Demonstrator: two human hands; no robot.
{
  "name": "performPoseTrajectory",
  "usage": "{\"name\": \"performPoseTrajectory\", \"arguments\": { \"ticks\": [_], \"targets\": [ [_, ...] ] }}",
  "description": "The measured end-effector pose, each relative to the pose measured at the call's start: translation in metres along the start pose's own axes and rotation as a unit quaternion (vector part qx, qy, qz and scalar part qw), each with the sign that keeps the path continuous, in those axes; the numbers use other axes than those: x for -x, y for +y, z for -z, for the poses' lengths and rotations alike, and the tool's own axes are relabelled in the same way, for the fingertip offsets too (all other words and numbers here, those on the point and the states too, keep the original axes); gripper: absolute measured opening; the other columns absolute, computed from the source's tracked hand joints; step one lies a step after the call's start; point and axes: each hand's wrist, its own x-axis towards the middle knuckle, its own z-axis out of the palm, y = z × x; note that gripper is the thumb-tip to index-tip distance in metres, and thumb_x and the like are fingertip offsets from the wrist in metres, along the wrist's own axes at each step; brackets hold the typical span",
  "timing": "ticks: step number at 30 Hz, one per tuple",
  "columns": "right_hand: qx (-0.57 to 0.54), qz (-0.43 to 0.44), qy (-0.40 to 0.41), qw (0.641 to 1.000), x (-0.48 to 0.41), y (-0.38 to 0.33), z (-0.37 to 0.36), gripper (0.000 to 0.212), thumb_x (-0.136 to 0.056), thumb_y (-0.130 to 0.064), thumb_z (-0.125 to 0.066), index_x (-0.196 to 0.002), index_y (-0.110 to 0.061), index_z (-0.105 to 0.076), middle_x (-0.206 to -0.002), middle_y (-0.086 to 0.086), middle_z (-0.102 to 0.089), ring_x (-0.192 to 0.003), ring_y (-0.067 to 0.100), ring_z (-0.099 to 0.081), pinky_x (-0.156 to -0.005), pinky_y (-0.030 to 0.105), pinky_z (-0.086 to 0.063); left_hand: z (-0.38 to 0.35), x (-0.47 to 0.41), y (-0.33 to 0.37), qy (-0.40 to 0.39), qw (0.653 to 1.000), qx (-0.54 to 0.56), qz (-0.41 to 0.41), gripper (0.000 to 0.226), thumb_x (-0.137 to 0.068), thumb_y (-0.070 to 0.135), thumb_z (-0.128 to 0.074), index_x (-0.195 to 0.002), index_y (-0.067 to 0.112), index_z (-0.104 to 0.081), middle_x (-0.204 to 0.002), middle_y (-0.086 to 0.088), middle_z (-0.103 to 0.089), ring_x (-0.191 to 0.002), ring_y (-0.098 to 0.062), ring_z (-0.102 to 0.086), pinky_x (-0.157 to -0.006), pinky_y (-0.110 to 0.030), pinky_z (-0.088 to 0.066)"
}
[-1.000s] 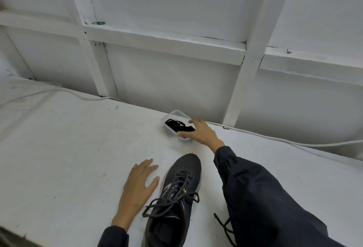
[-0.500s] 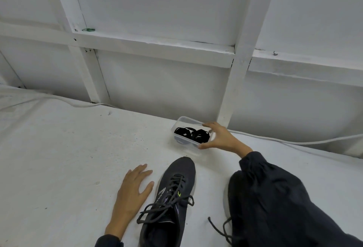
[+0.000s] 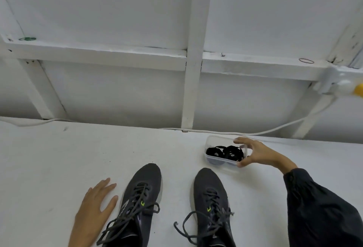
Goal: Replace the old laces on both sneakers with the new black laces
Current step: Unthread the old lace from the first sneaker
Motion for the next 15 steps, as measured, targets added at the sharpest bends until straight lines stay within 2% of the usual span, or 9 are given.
{"name": "performPoseTrajectory", "arguments": {
  "ticks": [3, 5, 7, 9, 11, 15],
  "targets": [
    [-0.012, -0.024, -0.008, 1.0, 0.006, 0.018, 0.016, 0.088, -0.056, -0.022, -0.093, -0.133, -0.031, -0.051, -0.147, -0.016, -0.041, -0.13, 0.011, -0.046, -0.107, 0.028, -0.036, -0.001, -0.001, 0.0, 0.004, 1.0, -0.001, 0.004, 0.033, -0.092, 0.028, -0.06, -0.125, 0.033, -0.061, -0.144, 0.016, -0.045, -0.135, 0.0, -0.032, -0.117, -0.027, -0.012],
    [-0.018, -0.039, -0.02, 0.999, 0.008, 0.027, 0.024, 0.092, -0.053, -0.021, -0.092, -0.136, -0.028, -0.05, -0.149, -0.014, -0.039, -0.134, 0.012, -0.043, -0.106, 0.027, -0.035, -0.002, -0.003, -0.003, -0.004, 1.0, -0.012, -0.003, 0.033, -0.092, 0.04, -0.057, -0.124, 0.031, -0.062, -0.144, 0.011, -0.048, -0.136, -0.005, -0.036, -0.117, -0.028, -0.012],
    [-0.019, -0.051, -0.033, 0.998, 0.008, 0.033, 0.028, 0.099, -0.045, -0.028, -0.09, -0.136, -0.029, -0.05, -0.151, -0.014, -0.035, -0.138, 0.015, -0.039, -0.109, 0.029, -0.035, -0.002, -0.007, -0.007, -0.021, 1.0, -0.018, -0.001, 0.047, -0.088, 0.06, -0.047, -0.123, 0.031, -0.062, -0.142, 0.012, -0.049, -0.137, -0.009, -0.038, -0.117, -0.029, -0.012],
    [-0.022, -0.053, -0.04, 0.998, 0.006, 0.035, 0.03, 0.1, -0.04, -0.033, -0.088, -0.133, -0.032, -0.051, -0.15, -0.017, -0.033, -0.14, 0.017, -0.037, -0.112, 0.031, -0.034, -0.003, -0.009, -0.009, -0.03, 0.999, -0.027, -0.002, 0.065, -0.077, 0.069, -0.037, -0.122, 0.03, -0.062, -0.141, 0.011, -0.049, -0.137, -0.013, -0.04, -0.117, -0.03, -0.012],
    [-0.018, -0.048, -0.049, 0.997, 0.003, 0.035, 0.033, 0.098, -0.039, -0.034, -0.087, -0.131, -0.033, -0.051, -0.152, -0.015, -0.032, -0.14, 0.016, -0.035, -0.114, 0.03, -0.032, -0.002, -0.009, -0.008, -0.032, 0.999, -0.03, 0.0, 0.067, -0.075, 0.069, -0.037, -0.122, 0.028, -0.063, -0.141, 0.009, -0.05, -0.137, -0.015, -0.04, -0.117, -0.03, -0.012],
    [0.0, -0.05, -0.075, 0.996, -0.005, 0.033, 0.039, 0.1, -0.038, -0.033, -0.085, -0.131, -0.032, -0.05, -0.15, -0.016, -0.033, -0.142, 0.015, -0.031, -0.116, 0.03, -0.028, -0.001, -0.007, -0.005, -0.037, 0.999, -0.031, 0.007, 0.05, -0.082, 0.053, -0.047, -0.123, 0.028, -0.062, -0.144, 0.006, -0.049, -0.138, -0.014, -0.039, -0.117, -0.031, -0.012]
  ]
}}
